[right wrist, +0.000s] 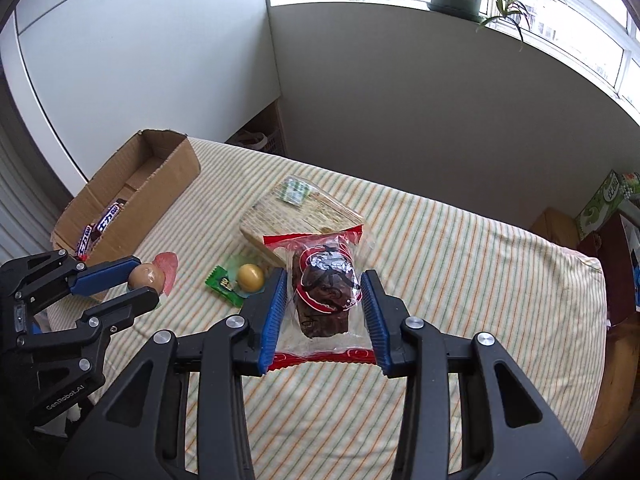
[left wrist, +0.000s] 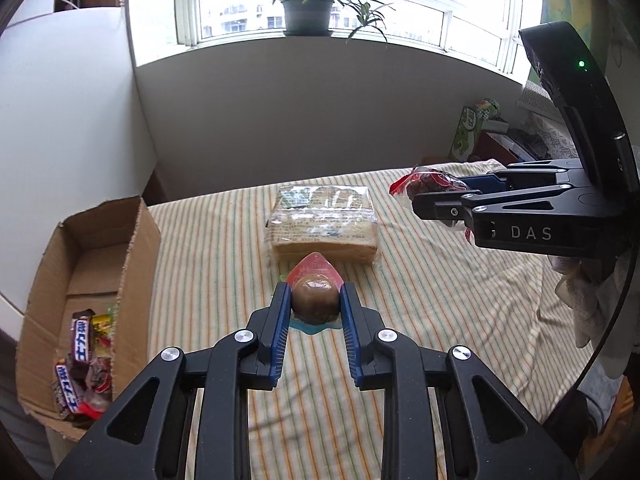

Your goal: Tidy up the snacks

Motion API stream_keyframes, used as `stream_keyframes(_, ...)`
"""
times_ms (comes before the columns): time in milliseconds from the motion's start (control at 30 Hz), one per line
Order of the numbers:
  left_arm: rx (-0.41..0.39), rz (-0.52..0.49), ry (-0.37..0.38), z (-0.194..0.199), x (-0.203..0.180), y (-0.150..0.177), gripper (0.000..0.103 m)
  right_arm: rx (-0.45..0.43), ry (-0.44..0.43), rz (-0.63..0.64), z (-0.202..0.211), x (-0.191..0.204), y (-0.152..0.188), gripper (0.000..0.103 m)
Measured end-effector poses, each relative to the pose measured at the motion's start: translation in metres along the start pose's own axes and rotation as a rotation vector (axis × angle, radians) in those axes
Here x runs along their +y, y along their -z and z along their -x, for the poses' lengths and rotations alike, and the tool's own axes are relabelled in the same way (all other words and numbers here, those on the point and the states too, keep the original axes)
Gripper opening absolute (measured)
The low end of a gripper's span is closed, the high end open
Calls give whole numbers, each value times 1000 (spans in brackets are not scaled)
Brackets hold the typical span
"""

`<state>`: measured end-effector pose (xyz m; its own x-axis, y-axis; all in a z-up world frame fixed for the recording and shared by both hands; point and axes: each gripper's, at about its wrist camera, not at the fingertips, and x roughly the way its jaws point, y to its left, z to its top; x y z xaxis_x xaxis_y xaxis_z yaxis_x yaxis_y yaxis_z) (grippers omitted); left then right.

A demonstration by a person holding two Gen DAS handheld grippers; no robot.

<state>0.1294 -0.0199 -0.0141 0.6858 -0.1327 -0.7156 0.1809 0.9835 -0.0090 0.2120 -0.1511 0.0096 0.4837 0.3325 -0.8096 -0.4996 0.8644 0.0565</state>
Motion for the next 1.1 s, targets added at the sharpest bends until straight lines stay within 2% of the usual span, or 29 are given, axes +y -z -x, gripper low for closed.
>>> stream_keyframes(300, -47, 50, -66, 32, 47, 3, 23, -27, -46, 55, 4, 52, -26, 39)
stream_keyframes(333, -51, 55, -73, 35, 53, 3, 23, -30, -52, 63, 3, 58, -30, 37)
stream_keyframes(367, -56, 61, -82, 38, 59, 3, 23, -30, -60, 72, 3, 65, -34, 30)
stream_keyframes(467, -68, 81, -108, 45, 78, 4, 23, -35, -71, 106, -3, 86, -44, 29)
stream_keyframes(533, -68, 94, -130, 46, 91, 6, 23, -27, -63, 129, -11, 100, -50, 24)
stream_keyframes(833, -59, 161, -219, 49, 149, 17, 23, 31, -98, 155, -40, 124, -46, 24)
stream_keyframes(1100, -18, 225, -259, 40, 186, 26, 25, 46, -118, 152, -49, 130, -47, 24)
